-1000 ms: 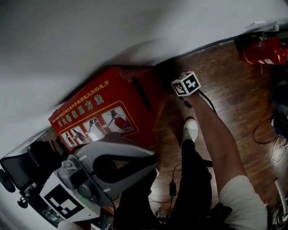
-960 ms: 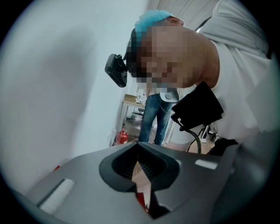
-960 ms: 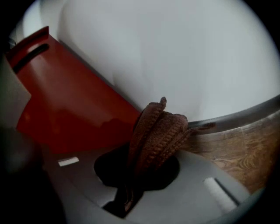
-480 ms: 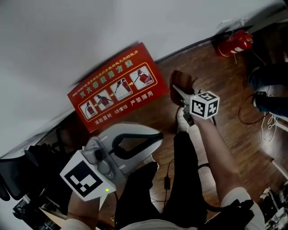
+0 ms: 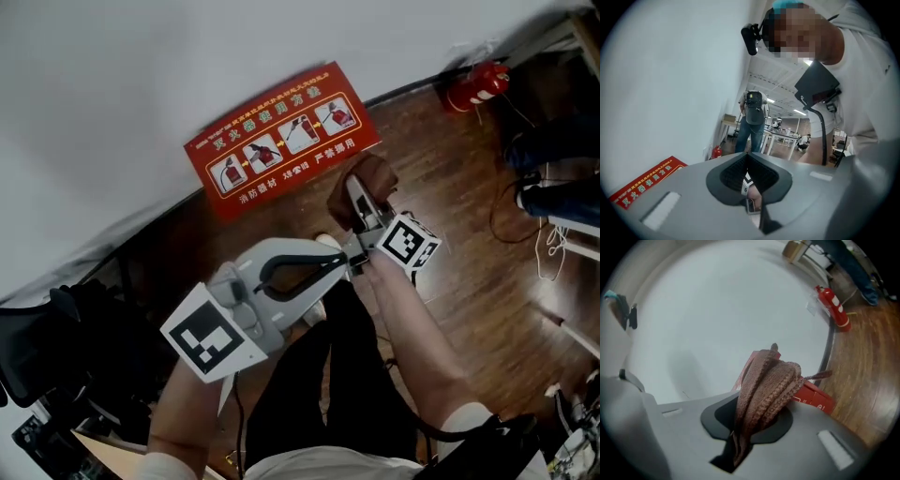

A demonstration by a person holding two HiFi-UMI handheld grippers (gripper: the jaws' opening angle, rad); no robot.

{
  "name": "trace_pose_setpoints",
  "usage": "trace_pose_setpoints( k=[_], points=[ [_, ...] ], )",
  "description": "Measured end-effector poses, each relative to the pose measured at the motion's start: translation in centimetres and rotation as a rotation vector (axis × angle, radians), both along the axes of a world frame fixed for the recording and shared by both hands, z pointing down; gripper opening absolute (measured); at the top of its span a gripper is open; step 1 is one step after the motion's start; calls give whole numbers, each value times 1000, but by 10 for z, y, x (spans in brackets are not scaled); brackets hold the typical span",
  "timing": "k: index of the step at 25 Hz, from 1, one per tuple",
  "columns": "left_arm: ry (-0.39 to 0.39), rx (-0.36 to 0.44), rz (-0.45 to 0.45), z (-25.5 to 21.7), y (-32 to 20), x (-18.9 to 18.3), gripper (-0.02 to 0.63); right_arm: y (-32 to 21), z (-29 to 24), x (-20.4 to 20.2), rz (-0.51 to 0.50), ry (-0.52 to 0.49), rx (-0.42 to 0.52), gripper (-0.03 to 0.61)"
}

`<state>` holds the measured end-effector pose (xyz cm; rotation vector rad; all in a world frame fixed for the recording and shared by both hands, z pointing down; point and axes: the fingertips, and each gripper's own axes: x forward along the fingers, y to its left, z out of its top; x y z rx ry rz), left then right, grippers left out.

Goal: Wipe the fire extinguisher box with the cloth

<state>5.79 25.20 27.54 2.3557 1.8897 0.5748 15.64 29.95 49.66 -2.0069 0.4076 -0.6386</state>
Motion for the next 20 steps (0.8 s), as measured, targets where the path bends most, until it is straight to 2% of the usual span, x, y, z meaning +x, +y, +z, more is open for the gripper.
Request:
trace_pose_setpoints(
  k=[2,6,9,12,20],
  points=[
    [-7,-16,-18,4,-4,4,0,-7,8,3,72,-24,69,46],
    [-30,-30,-50,19,-12,15,0,-19,38,13,162,-77,130,46],
    [-37,-41,-71,34,-17,24,0,-23,56,27,180,-66,134,44],
    [-31,-44,-70,49,-20,29,0,-21,81,30,198,-101,110,46],
    [-45,-51,-68,80,-33,26,0,-27,152,26,195,-155,64,46]
  ],
)
